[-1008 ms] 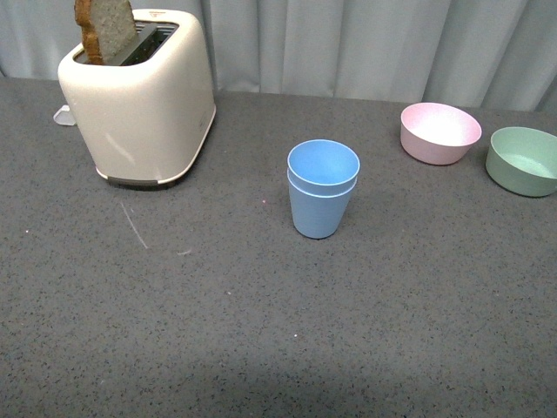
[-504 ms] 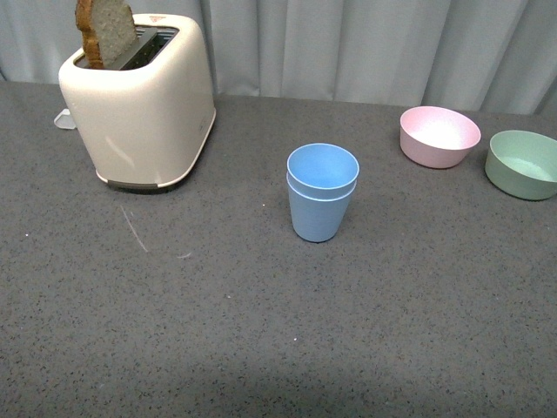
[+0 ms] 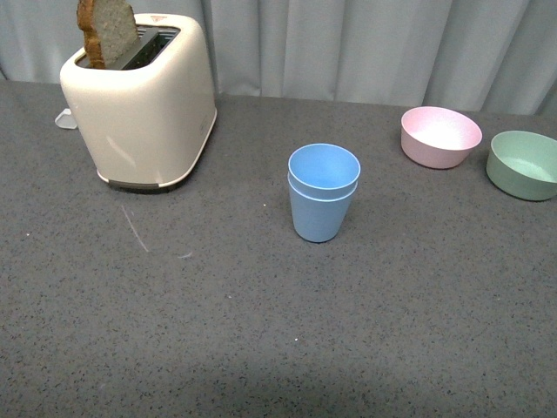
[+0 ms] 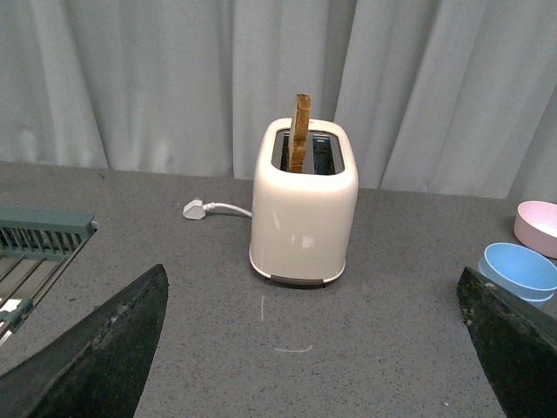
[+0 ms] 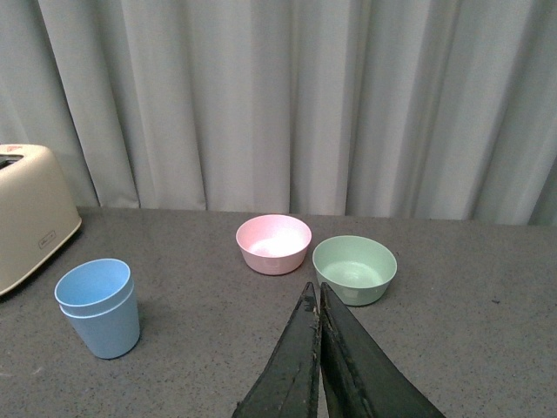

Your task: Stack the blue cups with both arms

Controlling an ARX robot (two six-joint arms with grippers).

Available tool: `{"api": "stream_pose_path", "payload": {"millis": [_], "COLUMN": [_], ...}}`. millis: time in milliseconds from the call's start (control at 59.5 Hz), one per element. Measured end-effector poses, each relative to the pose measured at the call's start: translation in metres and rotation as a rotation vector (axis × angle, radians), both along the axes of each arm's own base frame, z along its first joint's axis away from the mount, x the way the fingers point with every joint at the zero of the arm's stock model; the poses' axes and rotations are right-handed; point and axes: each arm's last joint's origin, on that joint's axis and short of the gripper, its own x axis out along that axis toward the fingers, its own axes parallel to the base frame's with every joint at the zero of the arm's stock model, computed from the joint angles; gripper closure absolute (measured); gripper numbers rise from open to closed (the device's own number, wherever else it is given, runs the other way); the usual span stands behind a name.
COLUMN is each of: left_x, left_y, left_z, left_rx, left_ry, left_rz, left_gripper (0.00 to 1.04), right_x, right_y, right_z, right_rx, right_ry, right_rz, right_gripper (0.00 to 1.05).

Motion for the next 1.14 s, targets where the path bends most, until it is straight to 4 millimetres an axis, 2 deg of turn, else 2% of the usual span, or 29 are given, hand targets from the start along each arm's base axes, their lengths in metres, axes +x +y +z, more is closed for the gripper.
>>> {"api": "stream_pose_path", "payload": {"millis": [67, 168, 303, 521, 588, 655, 1143], "left_x": [0.0, 0.0, 0.0, 0.0, 0.0, 0.0, 0.0], "left_y": [0.0, 0.0, 0.0, 0.0, 0.0, 0.0, 0.0], "left_z": [0.0, 0.0, 0.0, 0.0, 0.0, 0.0, 0.0], "left_rx": [0.0, 0.0, 0.0, 0.0, 0.0, 0.0, 0.0], "left_ry": [0.0, 0.0, 0.0, 0.0, 0.0, 0.0, 0.0], "left_rz": [-0.001, -0.001, 0.0, 0.0, 0.0, -0.001, 0.0], "left_gripper": [0.07, 0.07, 0.07, 0.07, 0.07, 0.07, 0.07], "right_x": [-0.0003, -0.0003, -0.0004, -0.0004, -0.0004, -0.0004, -0.0004], "right_y": [0.0, 0.0, 0.0, 0.0, 0.0, 0.0, 0.0], "right_z": [0.0001, 0.0, 0.0, 0.0, 0.0, 0.0, 0.0], "right_rx": [-0.001, -0.001, -0.001, -0.001, 0.0, -0.001, -0.001], "right_ry": [-0.002, -0.001, -0.002, -0.002, -0.002, -0.002, -0.002], "right_rz": [0.0, 0.0, 0.0, 0.0, 0.0, 0.0, 0.0], "right_gripper": [1.01, 0.83, 0.53, 0.16, 0.08, 0.1, 0.1]}}
